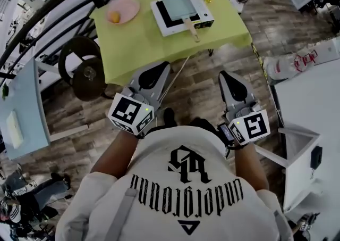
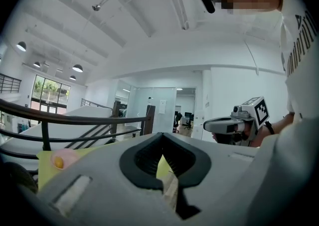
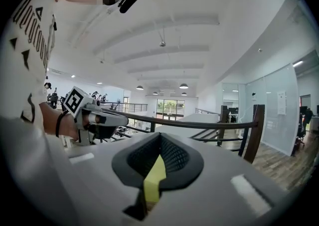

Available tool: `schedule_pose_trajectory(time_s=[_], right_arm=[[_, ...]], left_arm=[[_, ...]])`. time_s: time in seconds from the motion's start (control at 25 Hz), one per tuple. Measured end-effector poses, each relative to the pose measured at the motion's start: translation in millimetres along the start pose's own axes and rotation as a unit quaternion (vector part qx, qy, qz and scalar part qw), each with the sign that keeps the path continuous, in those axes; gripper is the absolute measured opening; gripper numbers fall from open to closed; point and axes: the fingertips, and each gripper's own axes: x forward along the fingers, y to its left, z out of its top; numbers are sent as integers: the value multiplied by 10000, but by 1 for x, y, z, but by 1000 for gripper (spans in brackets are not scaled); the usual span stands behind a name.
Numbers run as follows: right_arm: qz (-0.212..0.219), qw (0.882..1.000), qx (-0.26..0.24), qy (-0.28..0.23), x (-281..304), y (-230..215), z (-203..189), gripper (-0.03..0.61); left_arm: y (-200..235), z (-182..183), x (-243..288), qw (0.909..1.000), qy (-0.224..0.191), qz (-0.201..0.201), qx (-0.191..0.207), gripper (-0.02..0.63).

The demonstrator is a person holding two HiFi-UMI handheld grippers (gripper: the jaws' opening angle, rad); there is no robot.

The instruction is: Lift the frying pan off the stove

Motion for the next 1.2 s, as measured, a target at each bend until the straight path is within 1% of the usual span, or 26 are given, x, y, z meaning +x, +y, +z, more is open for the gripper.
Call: schedule_pose_trajectory(time_s=[0.2, 0.4, 0.56, 0.72, 0.84, 1.04, 1.2], right_arm=[[138, 9999, 8, 44, 29, -12, -11, 2], [296, 9996, 2, 17, 61, -43, -11, 2], [529, 9986, 52, 66, 89, -77, -16, 2], [748, 9971, 108, 88, 107, -114, -23, 2], [941, 9955, 101, 105, 114, -140, -32, 2], [1236, 9922, 111, 109, 128, -189, -38, 2], [1618, 9863, 232, 229, 135, -211, -48, 2]], left_arm=[[16, -10, 17, 9999, 52, 10, -117, 6], [36, -6, 49, 9998, 107, 138, -88, 6], [56, -3, 80, 9991, 141, 381, -116, 6], [68, -8, 111, 9972, 171, 681, -259, 6], [71, -12, 134, 9952, 136, 913, -319, 6], [72, -10, 180, 9923, 128, 1196, -295, 6], [76, -9, 206, 9877, 91, 1536, -275, 6]])
